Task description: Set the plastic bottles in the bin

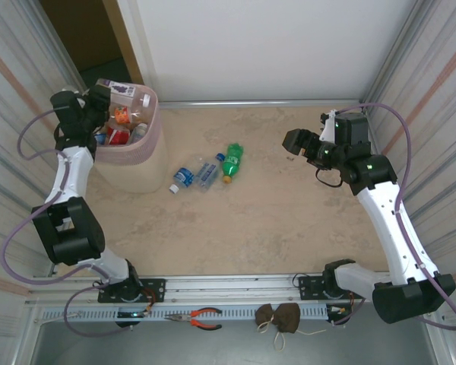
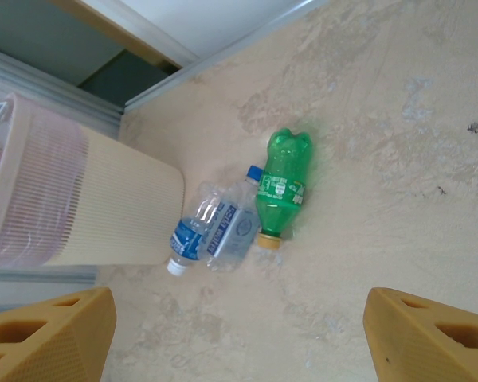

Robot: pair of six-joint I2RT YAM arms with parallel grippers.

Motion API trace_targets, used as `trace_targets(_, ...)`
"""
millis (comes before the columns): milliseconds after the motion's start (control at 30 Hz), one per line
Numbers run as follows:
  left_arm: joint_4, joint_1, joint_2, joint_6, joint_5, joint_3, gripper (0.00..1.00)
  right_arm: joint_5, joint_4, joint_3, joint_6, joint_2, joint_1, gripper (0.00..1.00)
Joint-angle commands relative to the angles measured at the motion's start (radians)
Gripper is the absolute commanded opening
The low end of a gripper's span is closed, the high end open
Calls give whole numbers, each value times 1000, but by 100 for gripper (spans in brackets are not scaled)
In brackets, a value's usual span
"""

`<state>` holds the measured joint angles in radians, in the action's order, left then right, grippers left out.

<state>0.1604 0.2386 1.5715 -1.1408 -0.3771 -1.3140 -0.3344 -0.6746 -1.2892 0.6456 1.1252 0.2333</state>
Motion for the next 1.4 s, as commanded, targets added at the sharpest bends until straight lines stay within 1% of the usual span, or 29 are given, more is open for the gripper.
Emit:
trace_targets(0,5,-24,-31,35,32,26,33,-1,12,2,0,-22,-8,80)
trace_targets(100,2,-38,-30,45,35,36,34,0,10,5,1,-30,-8,80)
trace_targets(167,-1,-44,-28,49,31,39,37,1,7,8,0,-36,-8,80)
trace_targets(233,-11,-45,-32,58,32,37,43,4,5,7,-1,-41,-8,80)
trace_targets(333,-36,-42,-50,84,46,28,55,6,0,9,-3,-47,-8,80)
trace_targets(433,-71,-29,-83,122,57,11,62,10,-3,8,-3,-59,-9,80)
trace_targets(567,-101,3,-138,164,58,3,65,15,-10,11,-6,-71,-9,81)
trace_targets(733,-167,25,-186,258,35,-45,66,10,-11,14,-6,-73,-9,81)
trace_targets(833,-202,20,-165,320,-53,-110,62,6,-10,16,-6,-71,-10,81)
trace_targets(933,-283,-10,-108,402,-136,-215,58,4,-6,17,-6,-70,-9,81)
trace_targets(1000,-367,-41,-50,479,-162,-310,50,1,-5,19,-5,-68,-9,81)
trace_targets(1067,-456,-70,2,548,-160,-395,43,-1,-5,16,-6,-70,-9,81)
trace_targets(1133,-487,-84,50,567,-184,-451,38,3,-6,17,-6,-73,-9,81)
trace_targets(1233,-488,-89,134,561,-270,-529,33,11,-11,17,-5,-78,-9,80)
trace_targets(1367,-600,-101,248,604,-318,-657,30,14,-20,14,-9,-80,-11,81)
